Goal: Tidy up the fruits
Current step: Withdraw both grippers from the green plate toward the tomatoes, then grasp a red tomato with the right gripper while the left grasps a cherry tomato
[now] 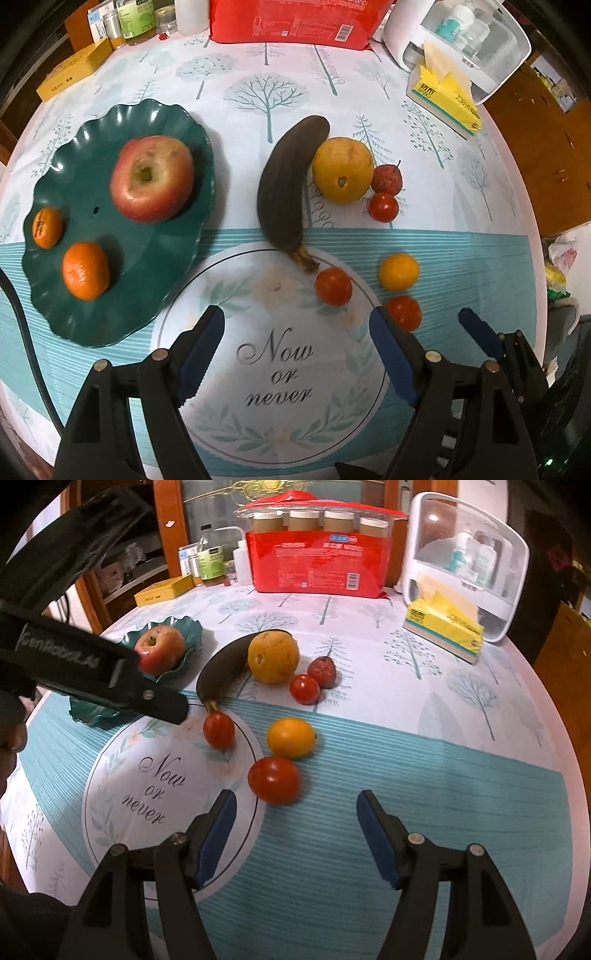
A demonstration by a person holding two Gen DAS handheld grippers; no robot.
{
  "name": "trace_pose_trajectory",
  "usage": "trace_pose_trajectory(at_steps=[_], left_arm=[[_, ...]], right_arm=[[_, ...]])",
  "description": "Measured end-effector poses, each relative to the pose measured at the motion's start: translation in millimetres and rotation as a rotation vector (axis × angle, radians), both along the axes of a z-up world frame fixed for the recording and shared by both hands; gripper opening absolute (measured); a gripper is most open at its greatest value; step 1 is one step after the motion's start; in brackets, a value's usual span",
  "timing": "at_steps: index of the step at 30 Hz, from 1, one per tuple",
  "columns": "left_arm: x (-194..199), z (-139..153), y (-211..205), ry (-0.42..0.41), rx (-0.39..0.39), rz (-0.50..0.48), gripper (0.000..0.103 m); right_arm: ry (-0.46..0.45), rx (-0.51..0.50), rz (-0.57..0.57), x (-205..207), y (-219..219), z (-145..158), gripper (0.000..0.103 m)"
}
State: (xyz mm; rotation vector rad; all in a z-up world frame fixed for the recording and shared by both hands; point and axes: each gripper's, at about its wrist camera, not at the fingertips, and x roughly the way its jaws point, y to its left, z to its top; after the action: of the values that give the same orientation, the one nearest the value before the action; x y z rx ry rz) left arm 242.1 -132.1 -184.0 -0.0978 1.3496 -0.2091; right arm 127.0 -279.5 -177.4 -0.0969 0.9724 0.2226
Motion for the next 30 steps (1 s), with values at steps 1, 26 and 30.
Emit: trace_pose_trajectory(at_steps=[1, 26, 30], left_arm=[[2, -2, -2, 0.004, -0.002, 0.003, 0.08], [28, -41, -33, 0.034, -0.033, -0.01, 0.051], [29, -40, -30, 0.026, -0.04, -0.014, 0.041]], right_arm=[[0.001, 0.002, 0.012, 2, 1, -1, 0.068], [0.056, 0.055, 0.143, 25, 4, -27, 0.057], [0.049, 0.054, 0.153, 26, 4, -28, 0.05]])
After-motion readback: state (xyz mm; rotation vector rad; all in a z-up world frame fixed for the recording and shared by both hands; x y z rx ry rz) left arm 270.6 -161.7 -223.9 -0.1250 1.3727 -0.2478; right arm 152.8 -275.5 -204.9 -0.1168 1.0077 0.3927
